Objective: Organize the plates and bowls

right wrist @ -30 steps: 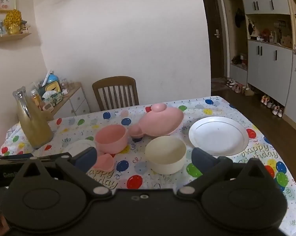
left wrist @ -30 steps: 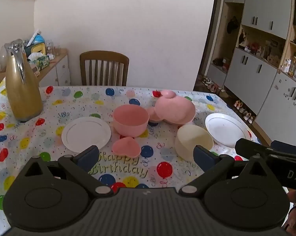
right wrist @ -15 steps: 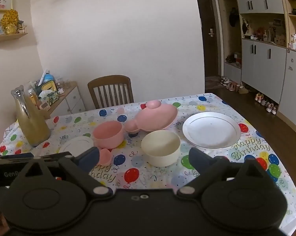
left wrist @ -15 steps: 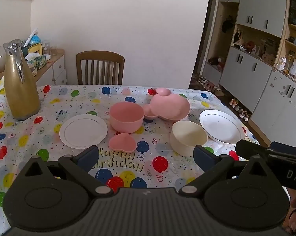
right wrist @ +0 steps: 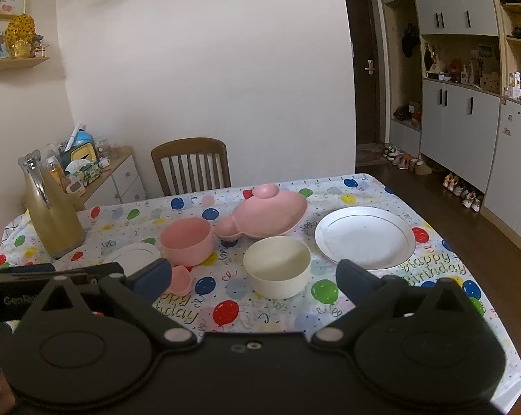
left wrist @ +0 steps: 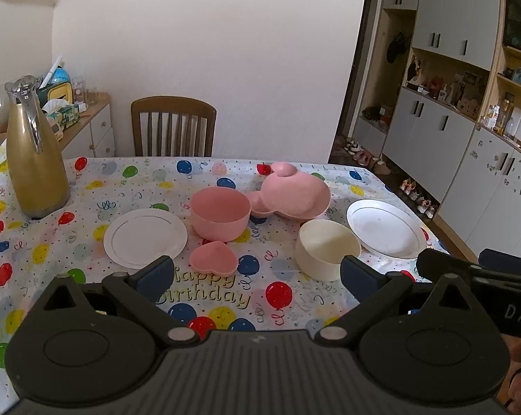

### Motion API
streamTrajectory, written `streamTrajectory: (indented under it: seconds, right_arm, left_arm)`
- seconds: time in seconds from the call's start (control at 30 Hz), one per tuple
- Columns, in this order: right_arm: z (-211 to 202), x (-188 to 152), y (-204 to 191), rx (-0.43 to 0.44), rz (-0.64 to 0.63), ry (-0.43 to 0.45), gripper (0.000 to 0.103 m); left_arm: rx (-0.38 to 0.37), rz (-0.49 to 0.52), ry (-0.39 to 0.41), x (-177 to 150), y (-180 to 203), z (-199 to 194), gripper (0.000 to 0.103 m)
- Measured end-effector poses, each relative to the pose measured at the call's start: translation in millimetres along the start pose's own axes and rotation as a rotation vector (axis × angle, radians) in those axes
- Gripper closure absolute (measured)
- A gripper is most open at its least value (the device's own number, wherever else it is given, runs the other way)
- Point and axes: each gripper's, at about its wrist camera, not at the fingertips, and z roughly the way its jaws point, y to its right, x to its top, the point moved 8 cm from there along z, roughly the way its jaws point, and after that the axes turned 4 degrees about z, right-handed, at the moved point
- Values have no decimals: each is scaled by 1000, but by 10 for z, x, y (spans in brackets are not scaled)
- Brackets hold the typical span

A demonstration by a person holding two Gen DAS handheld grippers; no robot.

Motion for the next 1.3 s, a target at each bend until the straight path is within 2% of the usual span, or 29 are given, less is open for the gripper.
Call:
streamTrajectory:
  seconds: [0.77,1.3]
  right_arm:
    - [-27,-11,-74,-18,-12,6,4]
    - [-2,31,-92,-10,-19,21,6]
  left_arm:
    - [-21,1,7,-12,-95,-32,0]
    - [-3,2,26,58,-100,-30,0]
